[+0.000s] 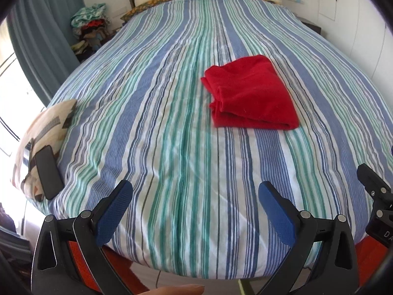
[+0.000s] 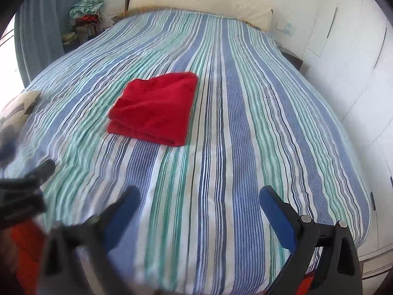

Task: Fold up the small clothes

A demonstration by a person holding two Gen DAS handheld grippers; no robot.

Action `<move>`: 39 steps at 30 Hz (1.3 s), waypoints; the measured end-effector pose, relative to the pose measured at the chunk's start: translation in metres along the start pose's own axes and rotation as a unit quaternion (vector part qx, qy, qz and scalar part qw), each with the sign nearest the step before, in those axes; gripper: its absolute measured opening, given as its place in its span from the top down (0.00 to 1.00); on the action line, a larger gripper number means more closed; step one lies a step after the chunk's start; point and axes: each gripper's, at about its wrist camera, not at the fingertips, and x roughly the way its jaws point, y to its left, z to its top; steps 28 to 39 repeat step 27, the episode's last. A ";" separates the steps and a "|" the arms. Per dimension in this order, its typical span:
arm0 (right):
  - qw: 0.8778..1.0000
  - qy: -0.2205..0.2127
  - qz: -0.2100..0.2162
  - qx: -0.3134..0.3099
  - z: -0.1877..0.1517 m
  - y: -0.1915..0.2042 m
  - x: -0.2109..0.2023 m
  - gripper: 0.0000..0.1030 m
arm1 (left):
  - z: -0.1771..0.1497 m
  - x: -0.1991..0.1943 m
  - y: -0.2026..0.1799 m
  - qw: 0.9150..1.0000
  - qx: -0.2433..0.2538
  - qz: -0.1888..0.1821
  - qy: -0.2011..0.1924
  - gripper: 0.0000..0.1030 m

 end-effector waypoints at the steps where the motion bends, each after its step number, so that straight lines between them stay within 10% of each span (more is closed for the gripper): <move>1: 1.000 -0.001 -0.001 -0.001 0.000 0.000 -0.001 0.06 | -0.001 0.000 0.000 1.000 -0.003 -0.003 0.002 0.01; 39: 1.000 -0.004 0.003 0.002 -0.001 0.004 -0.010 0.06 | 0.001 -0.022 -0.005 1.000 -0.001 -0.005 -0.031 0.01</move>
